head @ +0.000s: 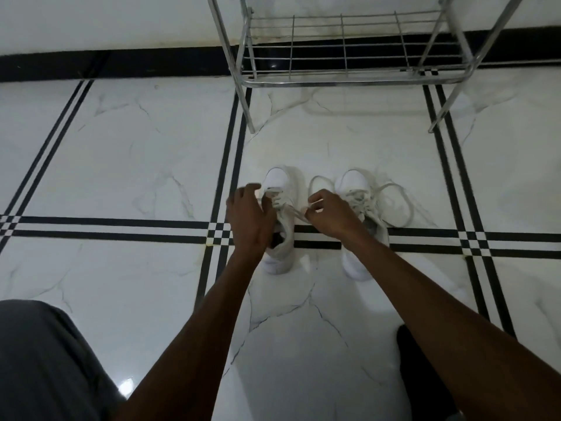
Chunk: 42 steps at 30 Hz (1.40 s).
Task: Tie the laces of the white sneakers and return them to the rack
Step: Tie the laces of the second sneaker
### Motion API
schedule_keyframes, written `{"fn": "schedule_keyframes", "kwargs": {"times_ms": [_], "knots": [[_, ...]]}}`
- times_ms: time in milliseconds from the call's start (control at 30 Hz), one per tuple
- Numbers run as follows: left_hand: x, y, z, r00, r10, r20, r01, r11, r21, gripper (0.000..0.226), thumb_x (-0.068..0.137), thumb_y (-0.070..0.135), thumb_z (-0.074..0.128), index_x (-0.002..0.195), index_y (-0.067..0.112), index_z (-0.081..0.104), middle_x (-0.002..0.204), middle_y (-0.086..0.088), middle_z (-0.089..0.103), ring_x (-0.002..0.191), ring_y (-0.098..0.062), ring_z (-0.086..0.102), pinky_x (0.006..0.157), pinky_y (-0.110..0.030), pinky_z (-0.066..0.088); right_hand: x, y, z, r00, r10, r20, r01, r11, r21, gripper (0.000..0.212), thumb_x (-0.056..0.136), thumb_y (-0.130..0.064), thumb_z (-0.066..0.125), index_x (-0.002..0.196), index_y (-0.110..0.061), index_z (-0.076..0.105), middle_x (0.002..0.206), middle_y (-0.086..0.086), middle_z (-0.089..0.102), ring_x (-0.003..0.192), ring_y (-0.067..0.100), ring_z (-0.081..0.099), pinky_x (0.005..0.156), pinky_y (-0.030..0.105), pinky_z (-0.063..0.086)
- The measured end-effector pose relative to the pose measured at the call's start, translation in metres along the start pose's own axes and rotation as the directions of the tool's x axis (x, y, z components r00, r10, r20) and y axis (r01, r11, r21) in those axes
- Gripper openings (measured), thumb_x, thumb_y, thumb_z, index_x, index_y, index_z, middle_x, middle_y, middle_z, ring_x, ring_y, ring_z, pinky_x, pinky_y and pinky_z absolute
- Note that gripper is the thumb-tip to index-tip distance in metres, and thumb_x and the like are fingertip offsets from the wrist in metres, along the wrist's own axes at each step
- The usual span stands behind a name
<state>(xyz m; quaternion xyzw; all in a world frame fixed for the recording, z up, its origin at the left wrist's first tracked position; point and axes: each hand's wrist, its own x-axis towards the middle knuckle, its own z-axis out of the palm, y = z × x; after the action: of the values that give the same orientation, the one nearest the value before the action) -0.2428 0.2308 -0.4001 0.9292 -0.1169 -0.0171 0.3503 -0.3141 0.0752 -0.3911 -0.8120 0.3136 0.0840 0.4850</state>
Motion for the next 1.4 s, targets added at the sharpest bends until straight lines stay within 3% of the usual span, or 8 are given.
{"fn": "schedule_keyframes", "kwargs": {"times_ms": [133,333,567,700,1000,1100,1233,1400], "knots": [[-0.012,0.054,0.021,0.976,0.217,0.027,-0.213,0.972,-0.103,0.015,0.098,0.019,0.057,0.098,0.012,0.07,0.095,-0.004,0.071,0.092,-0.021,0.063,0.081,-0.036,0.053,-0.011,0.008,-0.054,0.969,-0.073,-0.237,0.078,0.997,0.009,0.011,0.086,-0.019,0.069,0.093,-0.011,0.072,0.091,0.007,0.077,0.085,0.021,0.073,0.081,0.032,0.058],[-0.04,0.098,0.075,0.879,0.03,0.475,0.053,0.986,-0.16,0.039,0.098,0.032,0.06,0.076,0.0,0.067,0.072,-0.015,0.07,0.065,-0.022,0.064,0.063,-0.029,0.052,-0.015,0.058,-0.112,0.907,0.131,-0.4,-0.159,0.987,-0.038,0.038,0.087,-0.037,0.066,0.089,0.0,0.075,0.089,0.017,0.076,0.086,0.029,0.073,0.078,0.031,0.057],[-0.042,0.11,0.09,0.923,-0.007,0.385,0.082,0.98,-0.179,0.034,0.089,0.03,0.073,0.115,0.007,0.076,0.105,-0.009,0.077,0.099,-0.021,0.071,0.072,-0.019,0.042,-0.015,0.097,-0.094,0.902,0.41,-0.133,-0.367,0.892,0.264,0.079,0.073,-0.077,0.056,0.091,-0.002,0.07,0.087,0.016,0.074,0.074,0.028,0.071,0.074,0.04,0.063],[-0.042,0.111,0.093,0.934,-0.016,0.358,0.123,0.953,-0.278,0.027,0.087,0.018,0.075,0.112,0.007,0.077,0.108,-0.007,0.077,0.097,-0.017,0.069,0.077,-0.016,0.047,-0.005,0.086,-0.09,0.92,0.341,-0.193,-0.246,0.886,0.394,0.058,0.083,-0.064,0.058,0.097,-0.01,0.073,0.1,0.013,0.074,0.092,0.028,0.069,0.09,0.047,0.058],[-0.042,0.103,0.09,0.964,0.093,0.249,-0.027,0.966,-0.257,0.012,0.093,0.015,0.068,0.087,0.006,0.063,0.075,0.006,0.061,0.068,-0.008,0.057,0.06,-0.017,0.042,-0.001,0.075,-0.089,0.949,0.007,-0.316,-0.013,1.0,-0.017,0.016,0.09,-0.02,0.069,0.101,-0.008,0.07,0.104,0.007,0.072,0.093,0.019,0.066,0.076,0.026,0.05],[-0.042,0.105,0.088,0.957,0.128,0.26,-0.087,0.983,-0.163,0.009,0.098,0.009,0.059,0.09,0.009,0.054,0.076,0.003,0.058,0.066,-0.014,0.052,0.052,-0.021,0.033,-0.005,0.078,-0.083,0.904,-0.084,-0.418,0.052,0.995,-0.088,0.006,0.093,-0.008,0.061,0.097,-0.005,0.065,0.099,0.013,0.074,0.096,0.026,0.07,0.082,0.037,0.056],[-0.043,0.104,0.086,0.953,0.165,0.253,-0.148,0.985,-0.087,0.006,0.099,0.007,0.054,0.095,0.009,0.049,0.074,0.003,0.051,0.063,-0.014,0.046,0.049,-0.02,0.024,-0.01,0.076,-0.071,0.876,-0.08,-0.476,0.039,0.995,-0.096,0.013,0.096,-0.014,0.055,0.1,-0.003,0.062,0.099,0.015,0.074,0.096,0.03,0.069,0.081,0.046,0.056],[-0.047,0.1,0.083,0.964,0.158,0.216,-0.146,0.987,-0.069,0.008,0.098,0.004,0.051,0.098,0.009,0.045,0.07,0.01,0.044,0.062,-0.012,0.042,0.049,-0.022,0.022,-0.018,0.073,-0.058,0.855,-0.078,-0.513,0.028,0.994,-0.104,0.015,0.097,-0.017,0.057,0.101,-0.002,0.059,0.095,0.015,0.07,0.089,0.028,0.065,0.065,0.031,0.039]]}}
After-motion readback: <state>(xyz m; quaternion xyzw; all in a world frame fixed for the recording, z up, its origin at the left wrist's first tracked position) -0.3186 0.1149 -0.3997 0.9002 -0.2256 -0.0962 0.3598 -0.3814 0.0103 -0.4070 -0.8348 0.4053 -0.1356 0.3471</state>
